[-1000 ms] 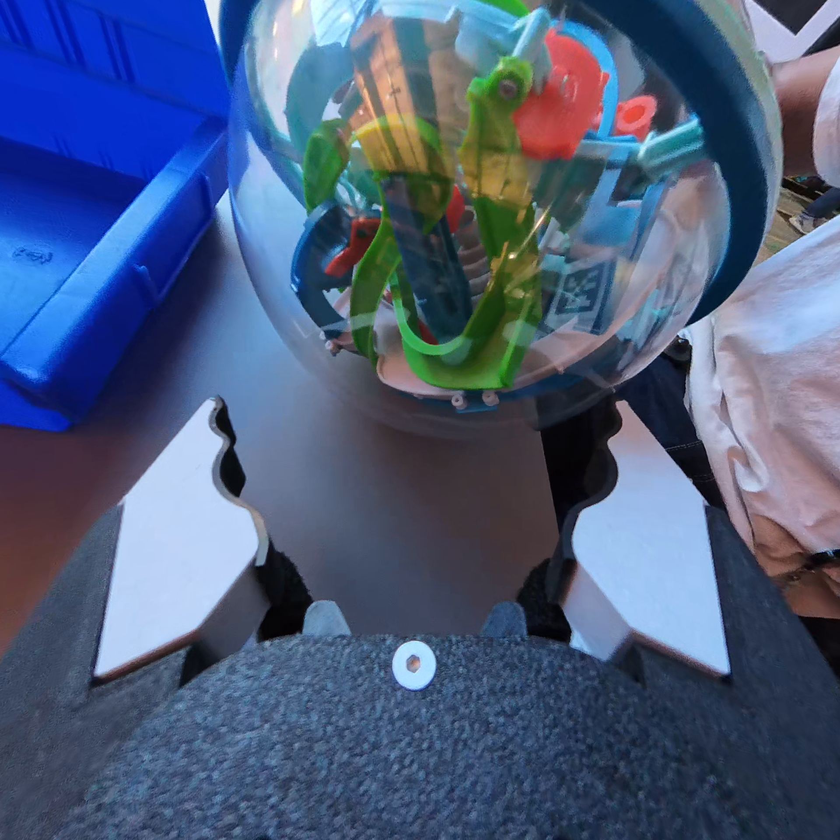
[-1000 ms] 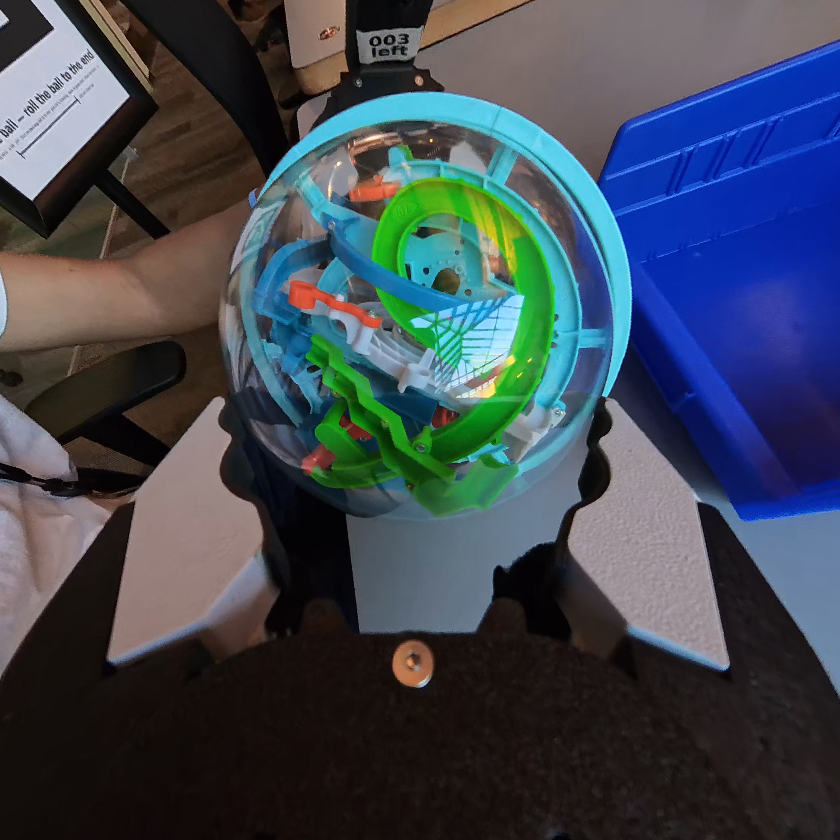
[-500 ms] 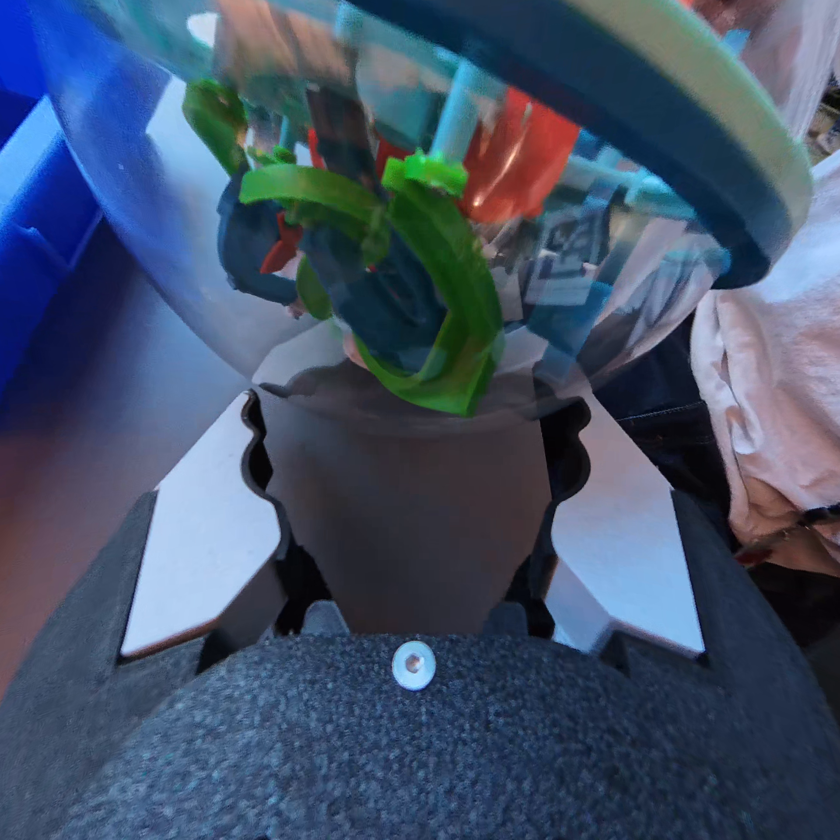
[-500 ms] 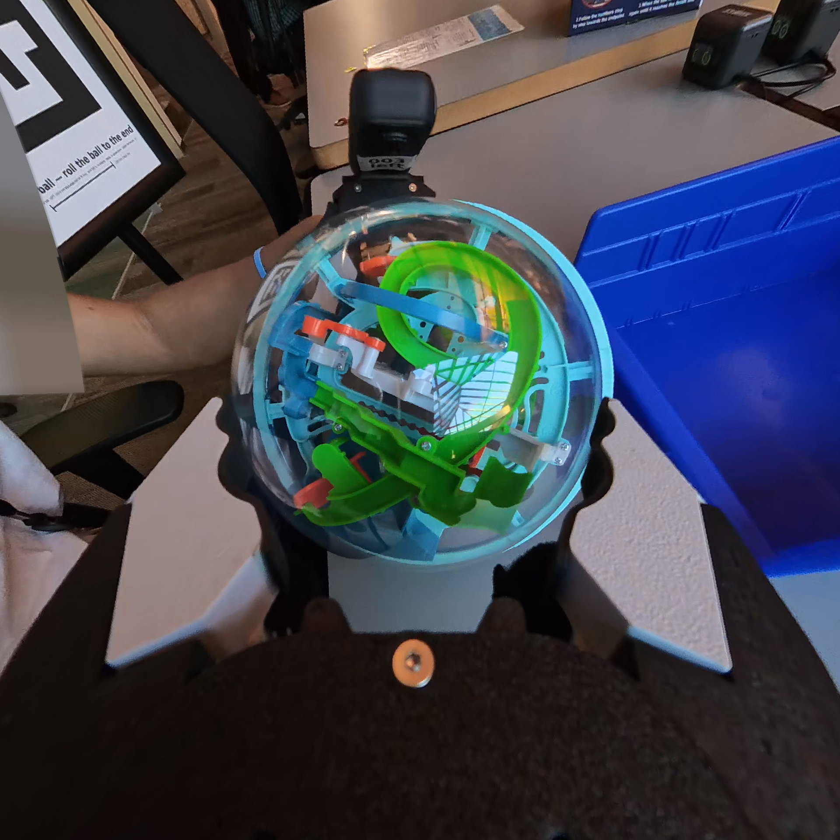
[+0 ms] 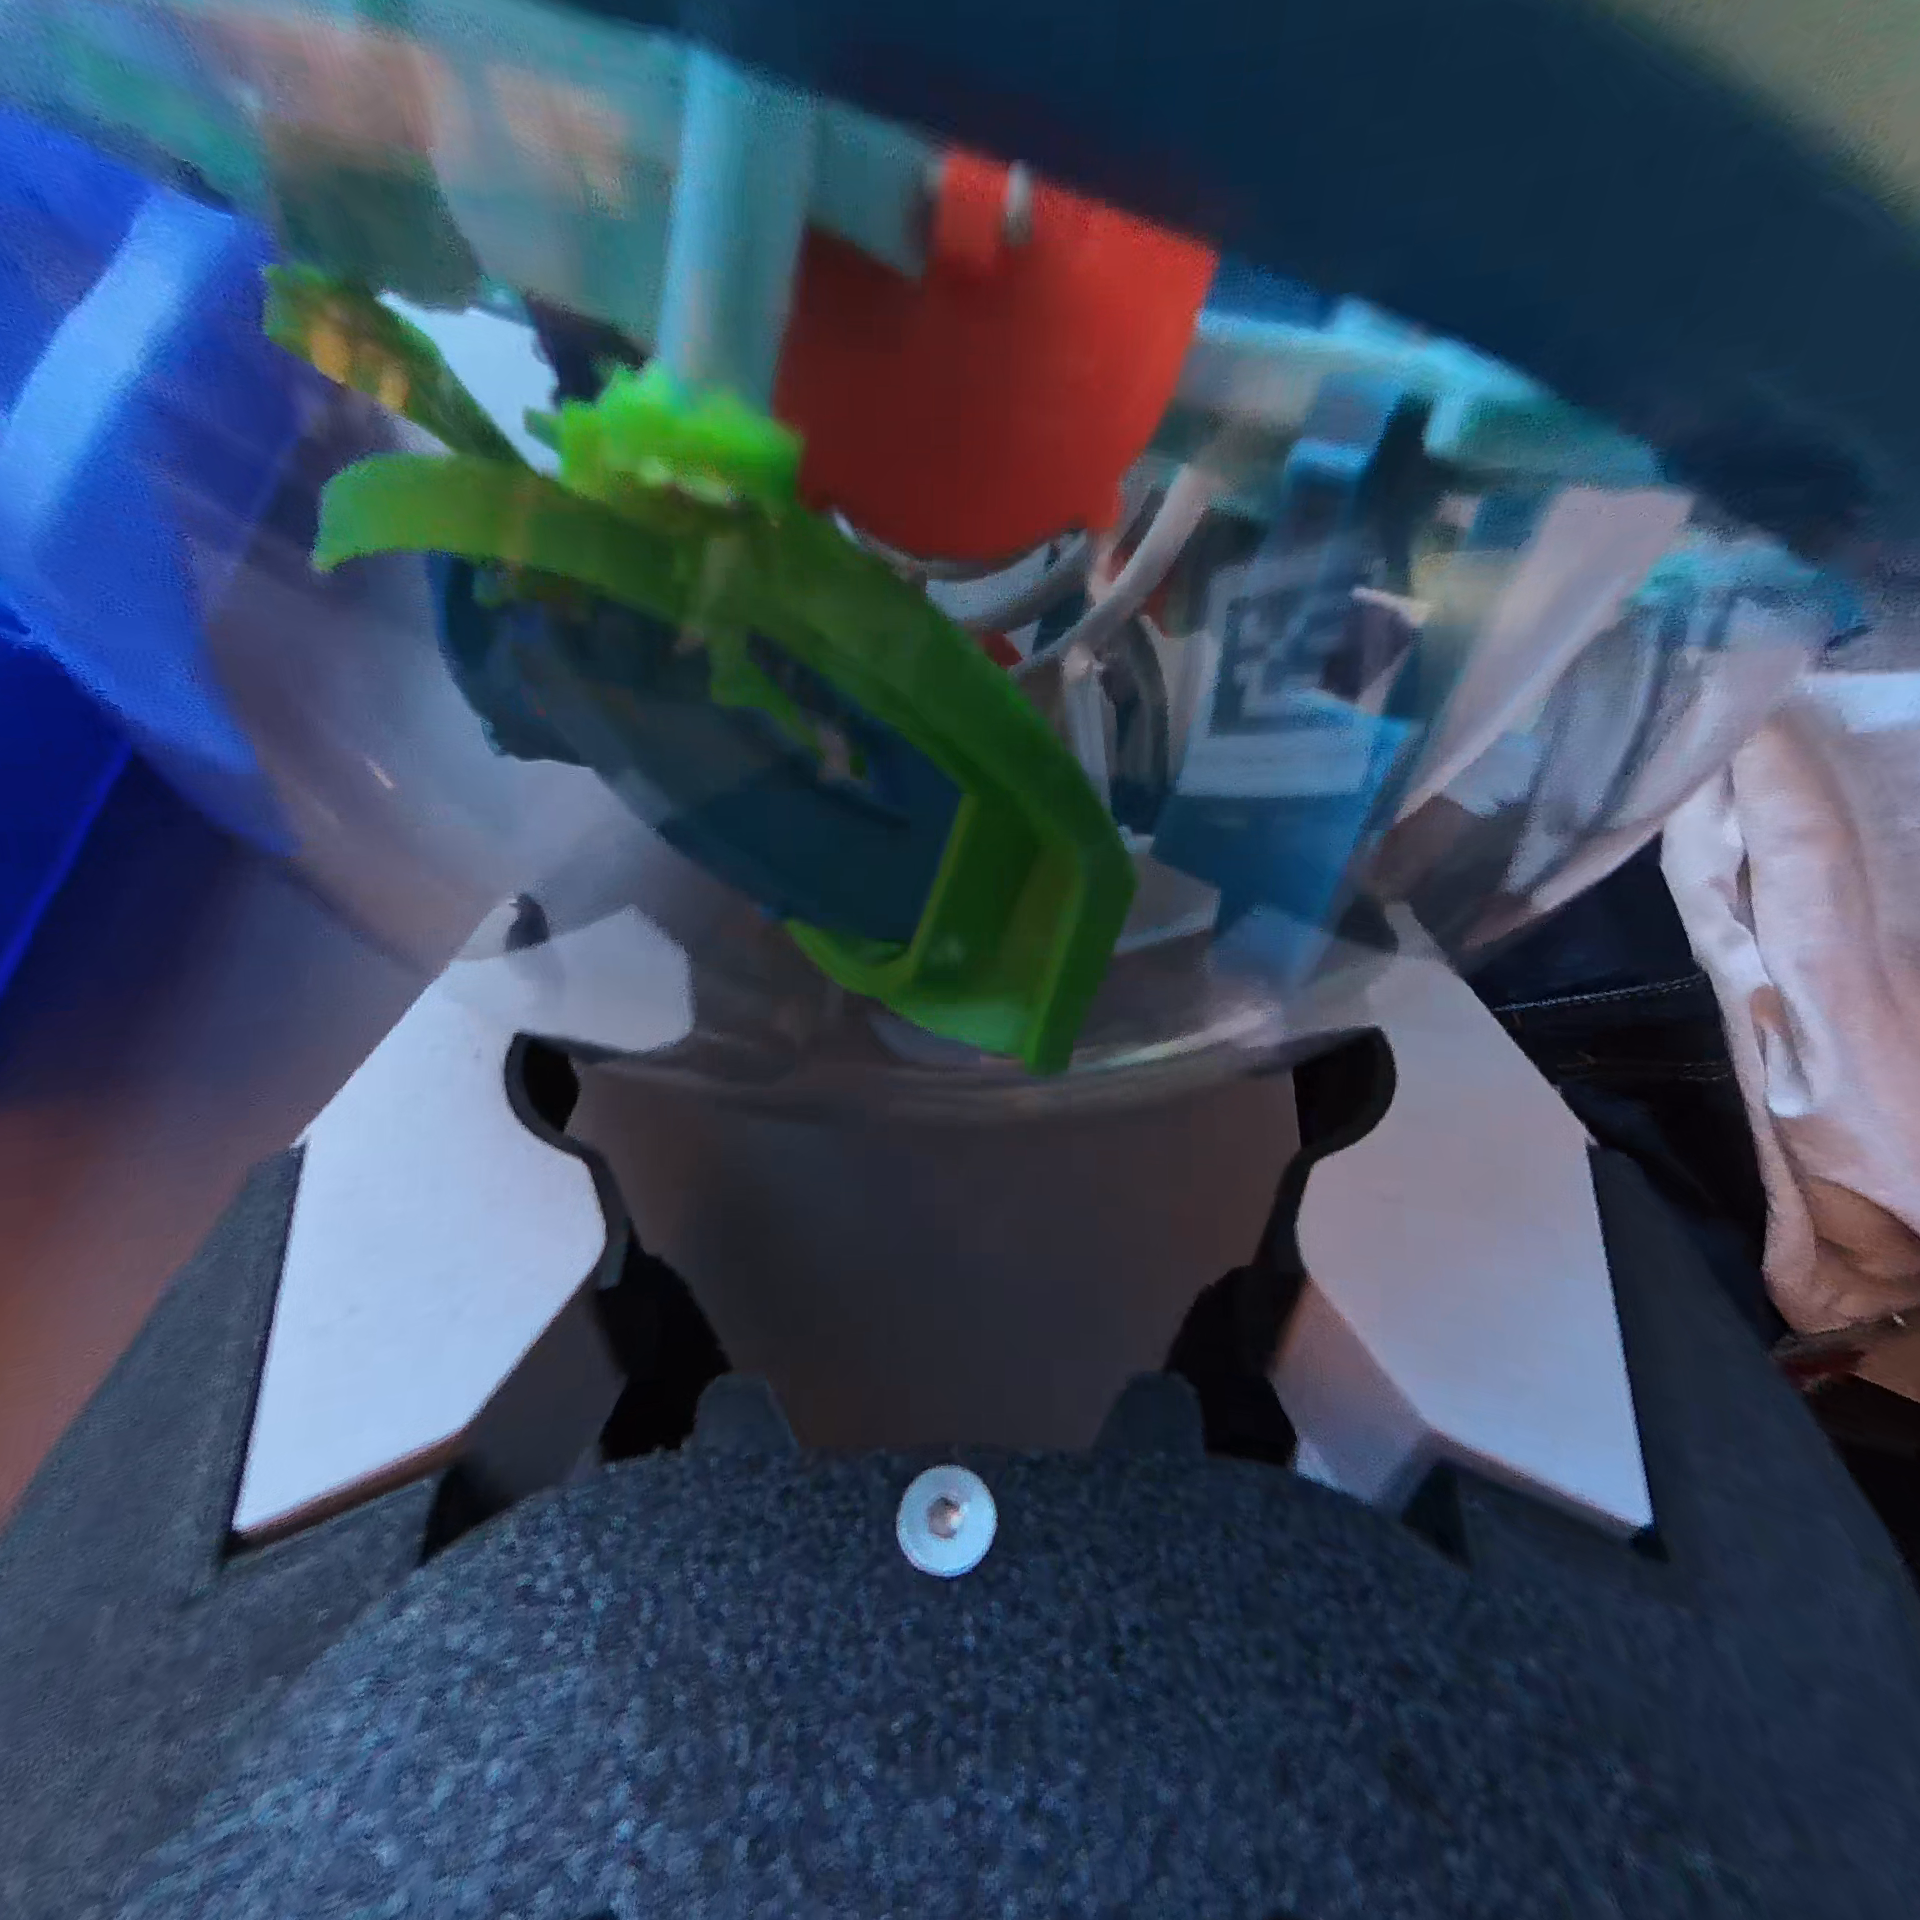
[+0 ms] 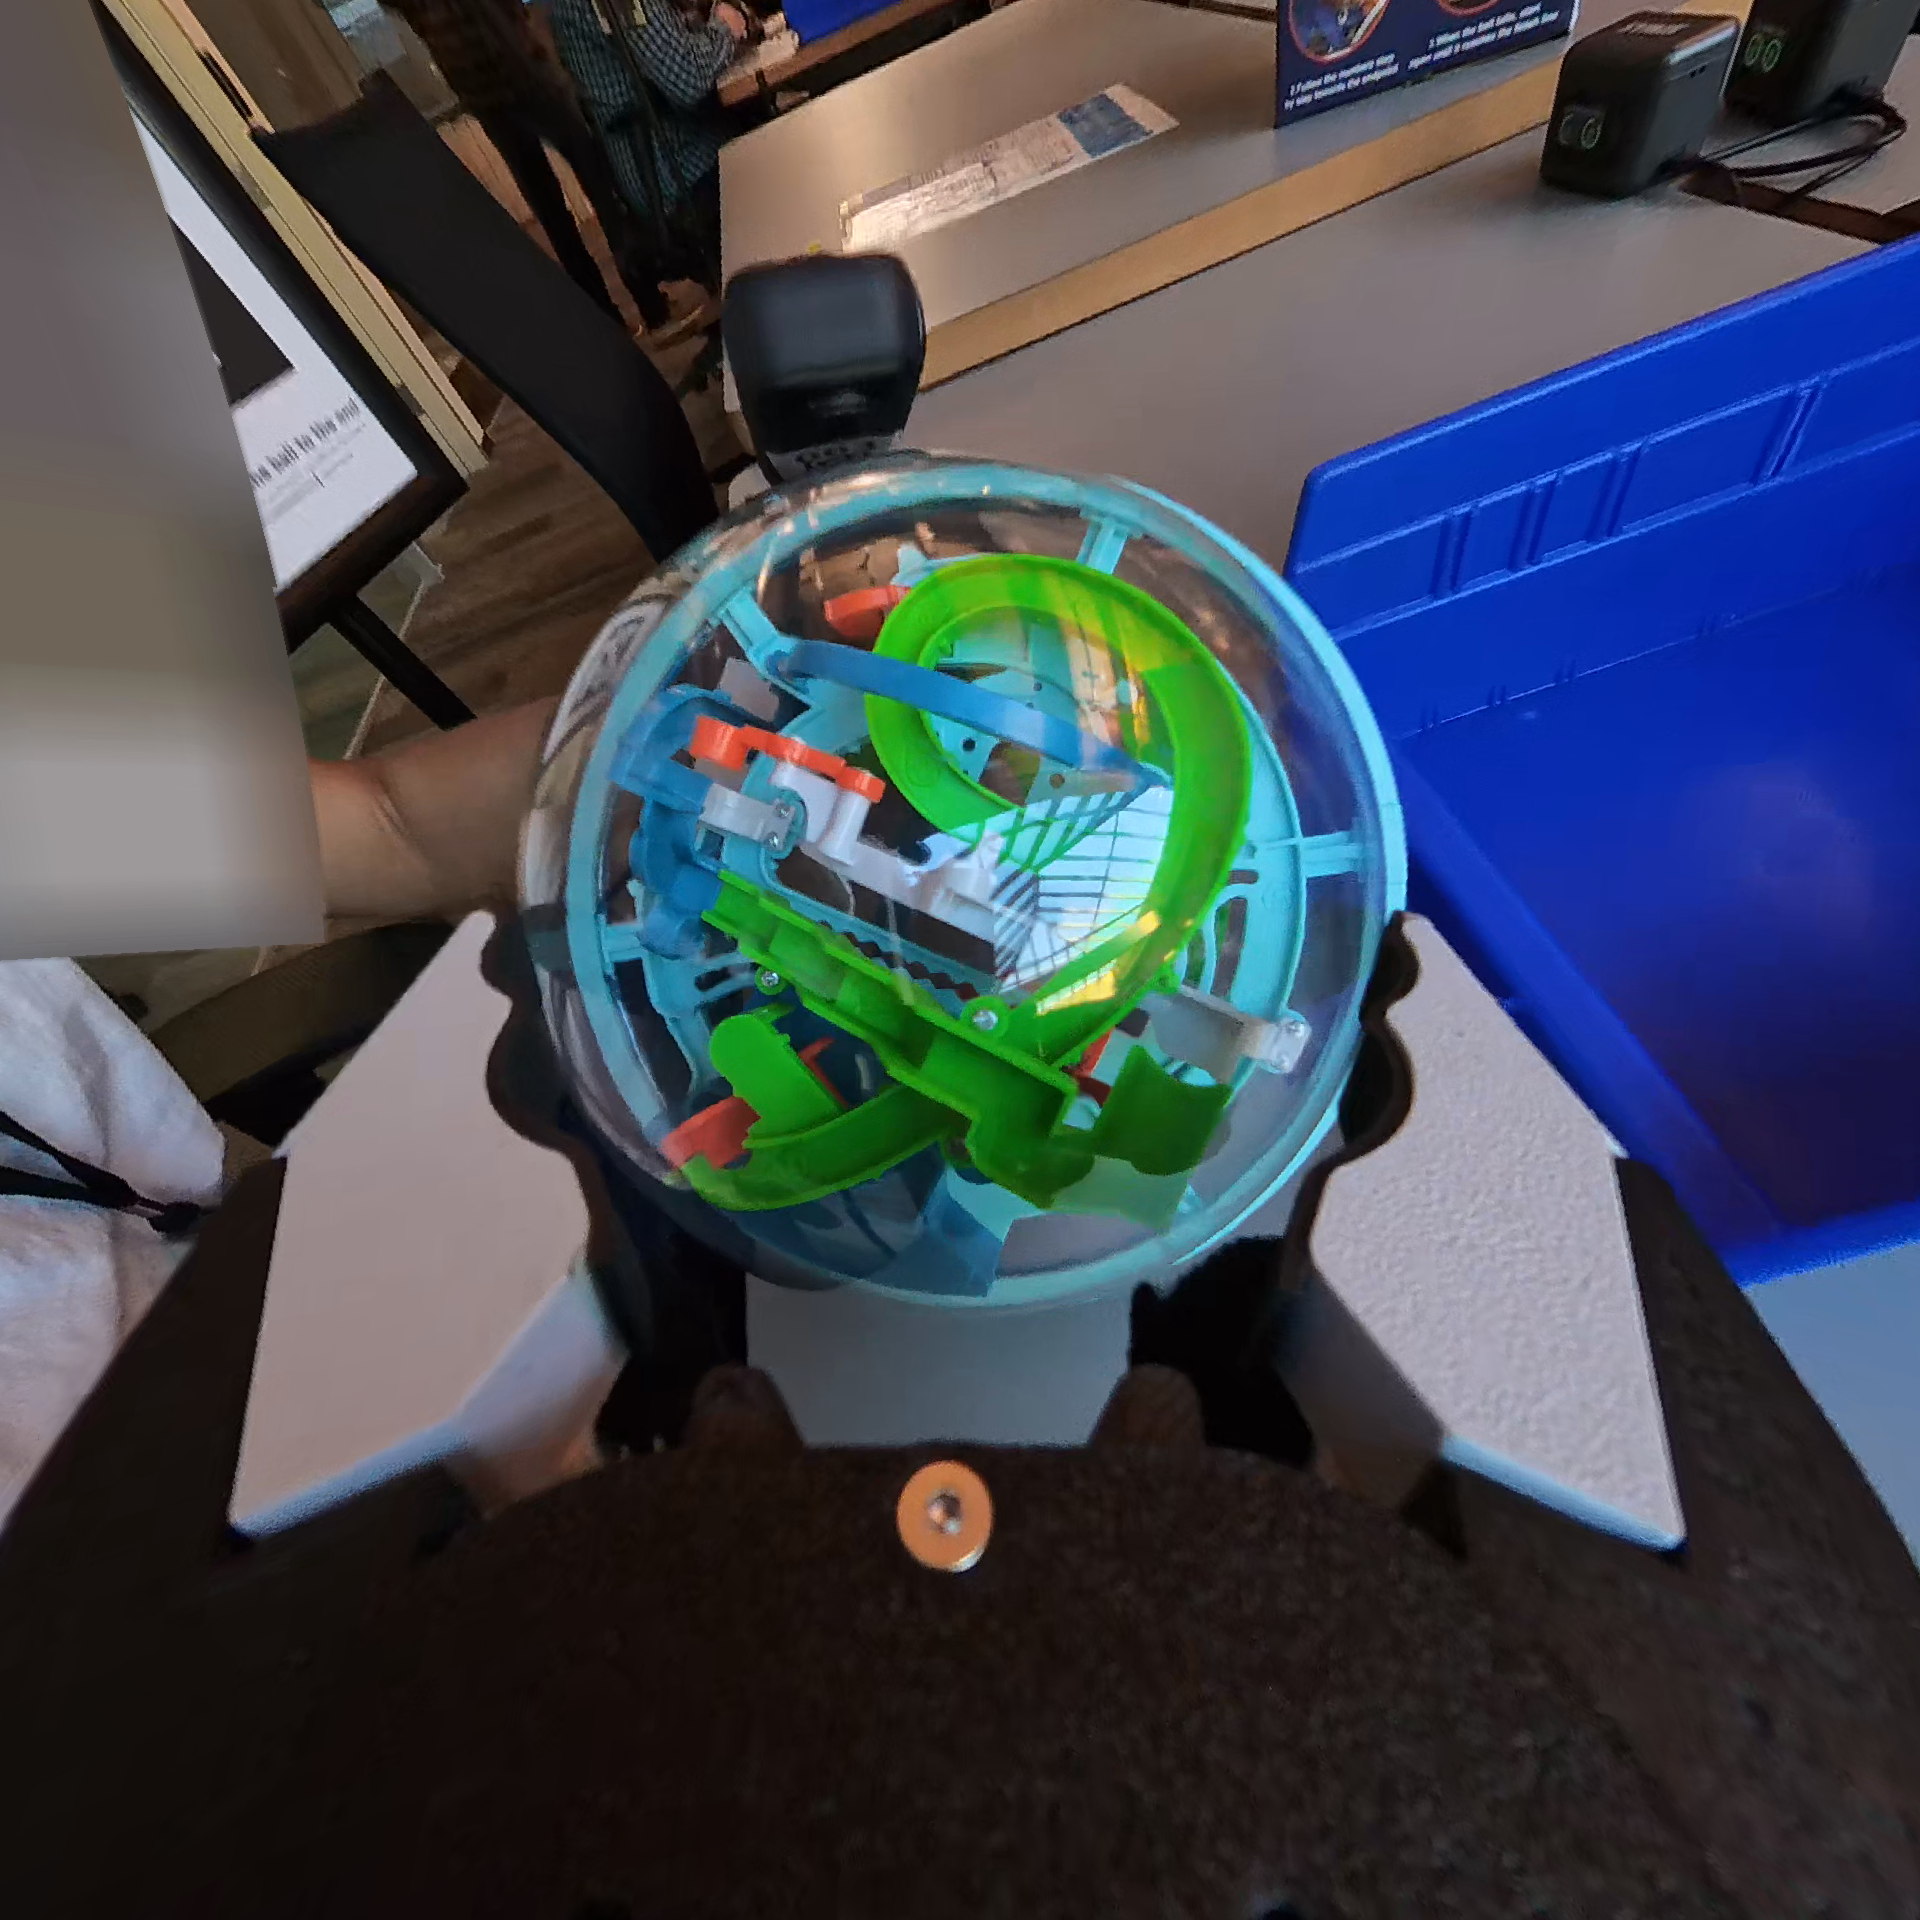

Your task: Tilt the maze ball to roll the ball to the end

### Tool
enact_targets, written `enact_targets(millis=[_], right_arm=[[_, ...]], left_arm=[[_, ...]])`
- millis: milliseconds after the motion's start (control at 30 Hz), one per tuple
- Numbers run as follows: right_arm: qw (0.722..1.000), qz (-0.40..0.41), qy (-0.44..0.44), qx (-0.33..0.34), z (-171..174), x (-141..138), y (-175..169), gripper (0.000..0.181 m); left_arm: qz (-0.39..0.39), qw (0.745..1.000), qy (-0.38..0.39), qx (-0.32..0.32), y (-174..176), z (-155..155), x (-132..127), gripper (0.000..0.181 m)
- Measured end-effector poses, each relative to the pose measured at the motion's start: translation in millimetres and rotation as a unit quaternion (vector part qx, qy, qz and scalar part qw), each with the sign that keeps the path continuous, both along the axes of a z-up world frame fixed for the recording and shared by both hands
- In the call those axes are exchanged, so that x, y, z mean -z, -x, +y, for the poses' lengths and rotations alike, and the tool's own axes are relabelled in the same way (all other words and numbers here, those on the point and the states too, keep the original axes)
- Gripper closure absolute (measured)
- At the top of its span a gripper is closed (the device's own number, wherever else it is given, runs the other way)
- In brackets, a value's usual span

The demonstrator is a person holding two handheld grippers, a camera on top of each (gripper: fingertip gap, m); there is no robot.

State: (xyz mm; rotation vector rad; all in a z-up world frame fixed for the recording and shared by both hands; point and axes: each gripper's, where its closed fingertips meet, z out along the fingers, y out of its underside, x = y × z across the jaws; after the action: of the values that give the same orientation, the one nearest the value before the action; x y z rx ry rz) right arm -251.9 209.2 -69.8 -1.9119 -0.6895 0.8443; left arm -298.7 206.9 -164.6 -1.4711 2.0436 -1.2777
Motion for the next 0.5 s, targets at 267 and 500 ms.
enact_targets(millis=[267,500], right_arm=[[0.999,-0.033,-0.014,0.002,-5.2,3.6,2.1,0.026],[0.998,-0.033,-0.054,0.0,-10.3,2.2,3.7,0.027]], left_arm=[[-0.001,1.0,-0.009,0.002,-0.4,-3.2,1.3,0.038],[-0.009,0.999,-0.04,-0.004,-0.9,-3.6,2.4,0.039]])
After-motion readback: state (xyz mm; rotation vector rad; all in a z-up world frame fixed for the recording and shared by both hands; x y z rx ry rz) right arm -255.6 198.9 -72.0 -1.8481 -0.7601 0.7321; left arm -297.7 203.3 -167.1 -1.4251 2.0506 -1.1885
